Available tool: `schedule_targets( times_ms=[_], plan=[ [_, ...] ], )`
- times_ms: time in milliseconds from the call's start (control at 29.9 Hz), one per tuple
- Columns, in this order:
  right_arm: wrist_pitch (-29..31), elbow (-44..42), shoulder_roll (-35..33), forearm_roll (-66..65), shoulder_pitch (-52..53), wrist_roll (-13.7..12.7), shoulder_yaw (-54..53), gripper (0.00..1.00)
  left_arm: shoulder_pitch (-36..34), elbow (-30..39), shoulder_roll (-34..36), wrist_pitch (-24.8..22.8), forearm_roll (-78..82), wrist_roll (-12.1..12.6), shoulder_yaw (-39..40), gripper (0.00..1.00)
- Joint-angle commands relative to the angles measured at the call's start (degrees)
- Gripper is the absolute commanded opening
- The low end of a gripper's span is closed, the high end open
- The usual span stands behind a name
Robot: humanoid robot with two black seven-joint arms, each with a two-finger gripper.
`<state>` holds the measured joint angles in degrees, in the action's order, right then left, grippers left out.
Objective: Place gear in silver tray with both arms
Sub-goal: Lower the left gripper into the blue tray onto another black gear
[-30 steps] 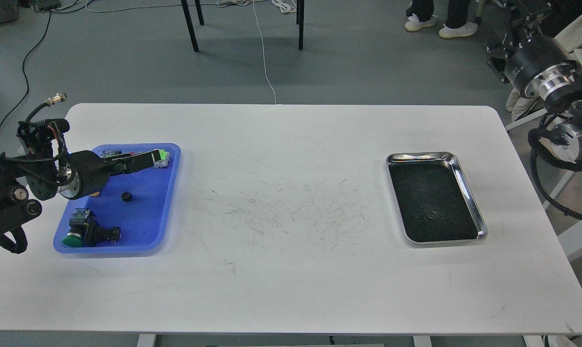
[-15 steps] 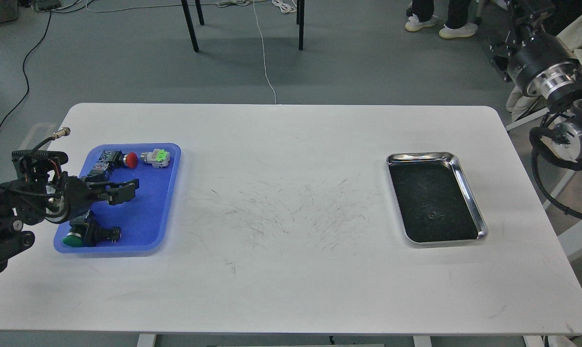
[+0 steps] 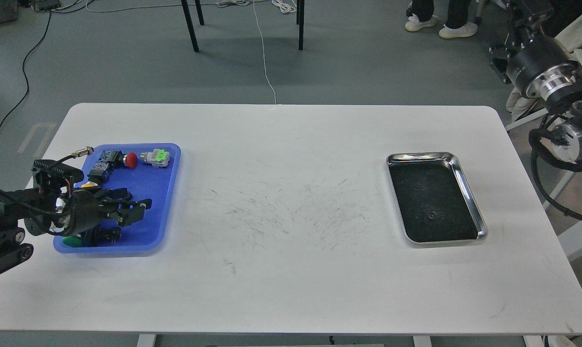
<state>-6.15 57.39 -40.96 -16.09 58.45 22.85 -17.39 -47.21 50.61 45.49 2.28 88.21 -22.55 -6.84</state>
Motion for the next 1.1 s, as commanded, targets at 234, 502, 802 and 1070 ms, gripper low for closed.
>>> schedule_targets(
  times_ms=[234,502,802,1070],
  plan=[
    [0.09,0.00,0.00,0.01,-0.17,0.08,0.34,0.92,0.62,-4.21,-1.54,1.15,0.39,-0.12,-0.01,0.74],
    [0.09,0.09,-0.09,0.00,-0.97,0.09,0.26,0.92,0.80,-7.54,-5.06,1.41,0.39,-0.04,-0.01,0.70],
    [0.09,0.00,0.00,-0.08,-1.05,0.09,0.34,0.92,0.89,-8.25,-5.85,1.41,0.39,-0.04,-0.01,0.62],
    [0.09,0.09,0.00,-0.08,-1.76,0.17,0.26,0.92,0.89,-8.34,-5.85,1.33,0.39,-1.79,-0.19,0.46]
  ],
)
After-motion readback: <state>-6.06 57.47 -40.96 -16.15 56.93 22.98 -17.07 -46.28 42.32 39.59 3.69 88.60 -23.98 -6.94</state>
